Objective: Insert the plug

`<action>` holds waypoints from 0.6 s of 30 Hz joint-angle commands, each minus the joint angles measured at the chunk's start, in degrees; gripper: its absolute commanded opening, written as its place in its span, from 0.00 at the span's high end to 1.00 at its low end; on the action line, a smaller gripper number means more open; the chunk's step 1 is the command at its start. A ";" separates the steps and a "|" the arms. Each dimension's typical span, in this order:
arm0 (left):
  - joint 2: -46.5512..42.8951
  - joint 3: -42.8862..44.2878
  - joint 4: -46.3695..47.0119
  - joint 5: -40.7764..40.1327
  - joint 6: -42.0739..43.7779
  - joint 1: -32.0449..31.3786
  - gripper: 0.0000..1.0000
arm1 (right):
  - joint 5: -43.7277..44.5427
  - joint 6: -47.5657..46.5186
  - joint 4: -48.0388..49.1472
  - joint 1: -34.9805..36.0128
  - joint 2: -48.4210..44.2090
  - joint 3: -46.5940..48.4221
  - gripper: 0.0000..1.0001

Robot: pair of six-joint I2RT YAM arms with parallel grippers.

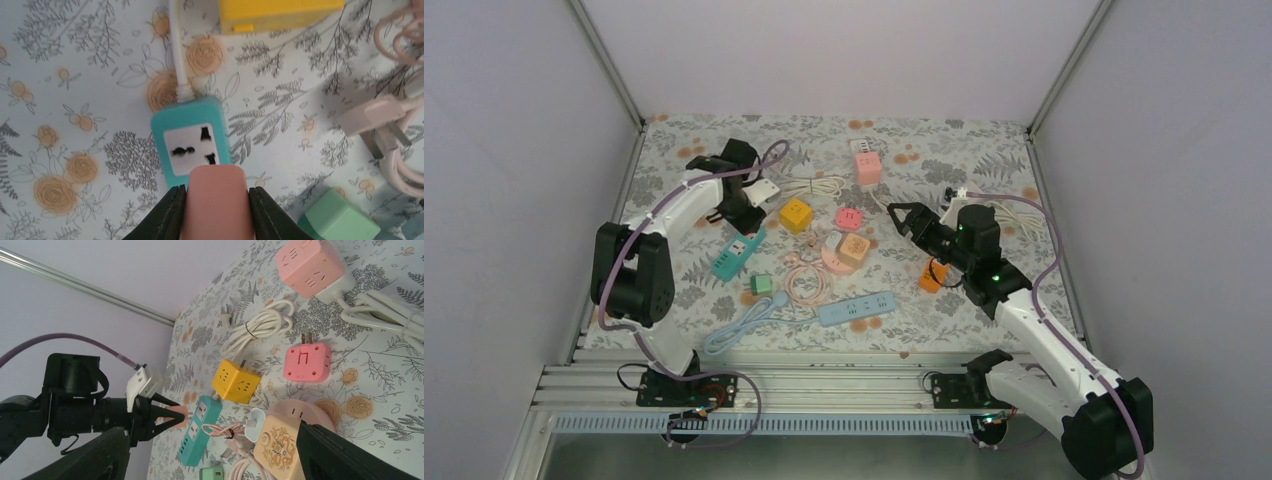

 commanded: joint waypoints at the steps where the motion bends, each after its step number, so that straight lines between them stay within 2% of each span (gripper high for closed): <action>1: 2.54 3.82 -1.75 3.14 -1.98 0.99 0.89 | 0.92 -1.18 0.13 -0.56 0.23 -0.99 0.14; 8: 6.32 5.81 -2.83 2.55 -3.37 1.51 0.87 | 1.71 -1.04 0.42 -0.83 0.06 -1.40 0.14; 18: 7.23 6.26 -3.35 2.15 -3.58 1.57 0.87 | 1.88 -1.13 0.63 -1.18 0.33 -1.86 0.14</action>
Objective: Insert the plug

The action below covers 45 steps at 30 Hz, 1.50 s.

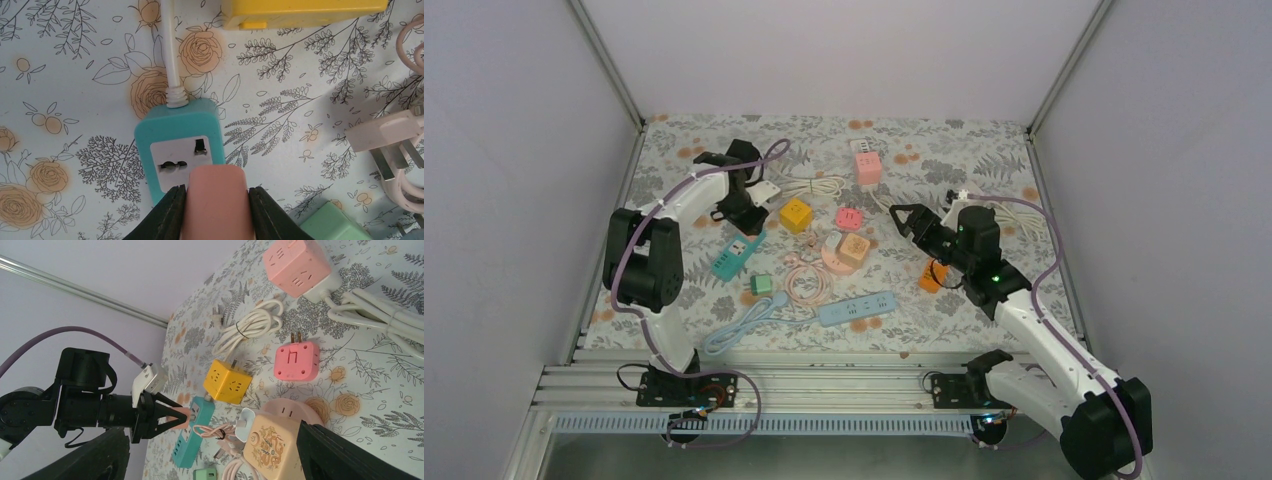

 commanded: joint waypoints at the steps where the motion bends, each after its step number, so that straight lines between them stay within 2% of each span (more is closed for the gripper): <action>1: 0.40 1.64 -1.15 -0.72 -0.66 0.31 0.87 | 1.25 -1.09 0.78 -0.44 0.27 -0.90 0.14; 14: 4.47 4.43 -2.49 -2.01 -0.97 0.31 0.87 | 1.84 -1.17 0.53 -0.96 -0.31 -2.13 0.14; 45: 4.74 3.74 -4.63 -2.97 -1.02 -0.60 0.88 | 1.95 -0.83 0.58 -1.30 -0.08 -3.37 0.14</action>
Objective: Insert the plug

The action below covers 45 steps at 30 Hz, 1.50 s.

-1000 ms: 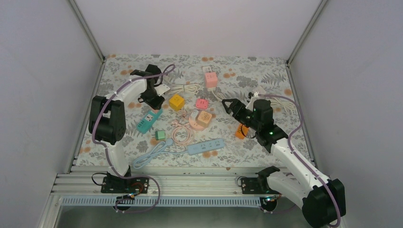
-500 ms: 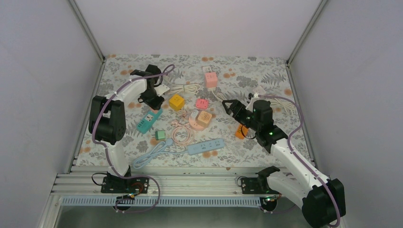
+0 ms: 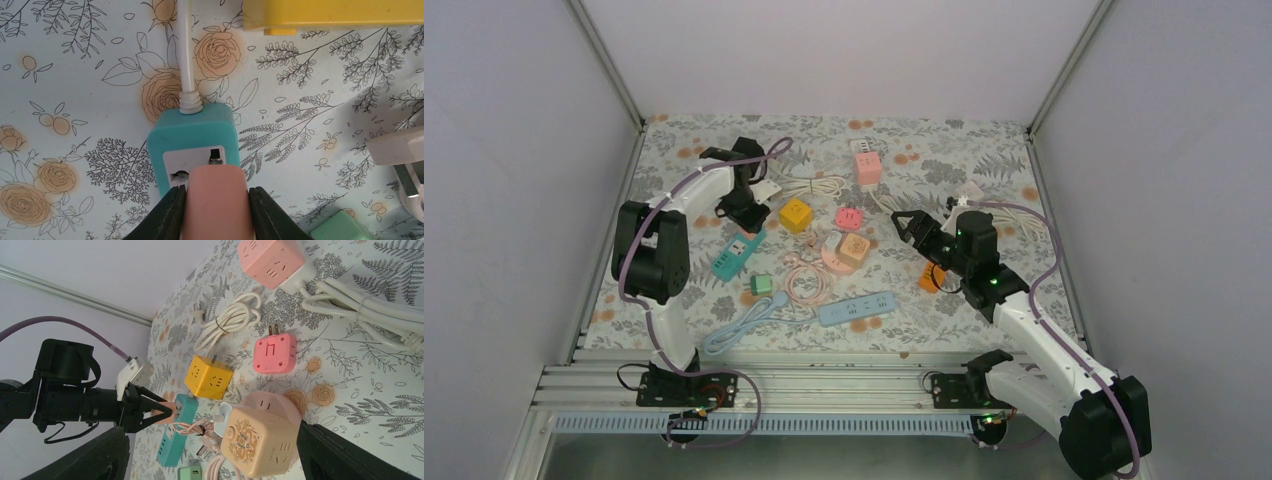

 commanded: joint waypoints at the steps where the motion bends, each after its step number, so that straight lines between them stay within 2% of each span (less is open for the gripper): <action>1: 0.51 -0.30 -1.74 -0.65 0.65 -0.30 0.88 | 1.19 -0.69 0.53 -0.54 -0.08 -0.67 0.14; 16: 10.48 7.30 -3.54 -3.27 -1.02 -3.01 0.88 | 1.72 -0.83 0.39 -0.60 0.05 -0.83 0.13; 25: 10.19 3.00 -0.16 -3.94 -1.10 -3.02 0.87 | 1.72 -1.19 0.68 -0.77 0.76 -0.51 0.14; 29: 8.66 2.88 0.51 -1.76 -1.71 -2.77 0.81 | 1.93 -1.18 0.71 -0.86 0.93 -0.61 0.14; 33: 3.92 5.33 2.37 -1.16 -3.17 -2.63 0.66 | 1.58 -1.42 0.50 -0.86 0.89 -0.58 0.14; 34: 2.76 6.19 2.50 -1.45 -3.48 -2.66 0.49 | 1.40 -1.41 0.54 -0.86 0.81 -0.62 0.14; 35: 1.84 7.08 2.61 -1.44 -3.69 -2.64 0.16 | 1.25 -1.43 0.57 -0.82 0.70 -0.57 0.14; 36: 0.49 7.71 2.88 -1.13 -3.73 -2.64 0.02 | 1.21 -1.44 0.58 -0.85 0.53 -0.50 0.14; 41: -7.17 7.78 4.99 -1.73 -5.06 -1.46 0.00 | 1.98 -1.88 -0.34 -0.95 -0.16 -0.69 0.13; 45: -14.76 3.81 11.56 -0.76 -8.33 -0.69 0.00 | 3.71 -2.95 -0.84 -0.95 0.33 -0.55 0.13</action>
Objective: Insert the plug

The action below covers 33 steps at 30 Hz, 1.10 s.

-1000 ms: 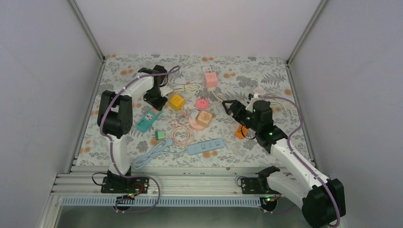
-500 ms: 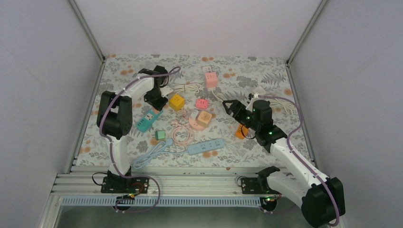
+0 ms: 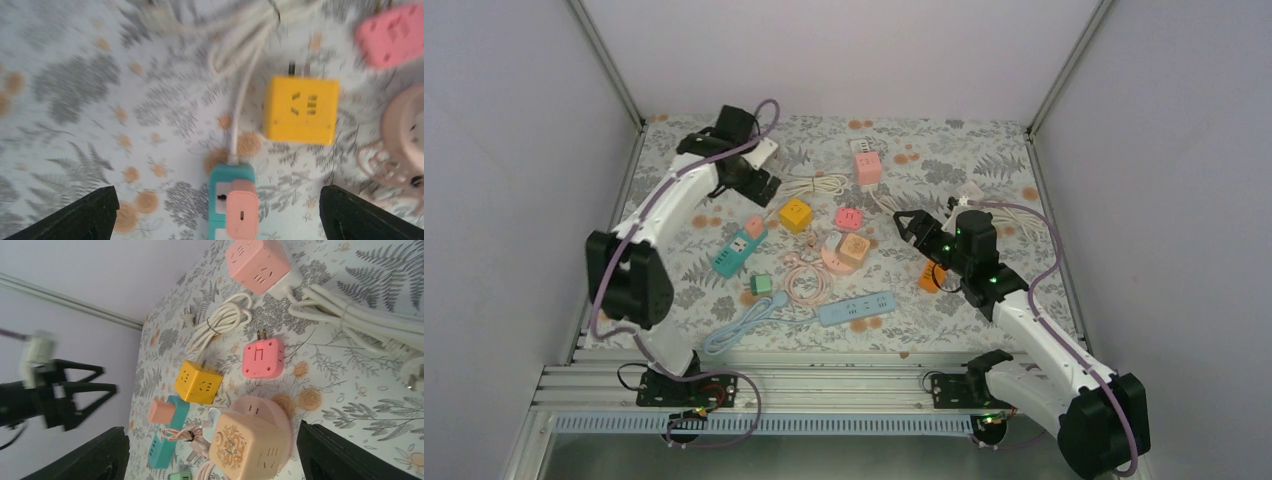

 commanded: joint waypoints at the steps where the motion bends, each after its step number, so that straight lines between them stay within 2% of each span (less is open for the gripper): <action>1: -9.35 -3.36 9.15 1.54 -4.36 1.06 0.00 | 3.05 -3.14 -1.28 -0.51 0.06 0.12 0.13; 5: -18.46 -10.57 20.53 1.82 -10.45 1.20 0.00 | 3.48 -8.59 -5.39 -0.45 4.54 4.01 0.13; 8: -23.76 -15.83 27.52 -4.74 -21.37 1.81 0.00 | 3.75 -11.64 -8.00 -0.42 7.60 6.45 0.13; 11: -29.58 -21.75 34.62 -8.23 -24.60 2.12 0.00 | 4.40 -12.92 -9.00 -0.38 8.68 6.56 0.13; 13: -33.57 -28.55 41.30 -4.93 -23.16 2.65 0.00 | 4.84 -13.34 -9.42 -0.42 9.11 6.35 0.13; 15: -34.45 -31.82 45.45 3.02 -22.17 3.01 0.00 | 5.33 -13.56 -10.00 -0.42 9.52 6.27 0.12; 17: -31.08 -31.20 45.61 10.61 -22.69 2.47 0.00 | 5.72 -13.52 -10.20 -0.42 9.91 5.88 0.12; 18: -28.55 -30.01 44.46 11.92 -23.25 1.80 0.00 | 5.83 -13.27 -10.07 -0.42 10.10 5.72 0.12; 22: -18.80 -27.18 42.37 6.83 -23.22 -2.43 0.00 | 5.03 -12.75 -9.38 -0.42 10.76 5.72 0.12; 27: -11.69 -26.31 43.72 7.67 -20.98 -3.88 0.08 | 4.62 -13.11 -8.46 -0.38 11.12 5.72 0.12; 33: -4.51 -24.61 41.78 9.40 -17.22 -5.57 0.12 | 3.62 -13.19 -7.06 -0.42 12.50 5.57 0.12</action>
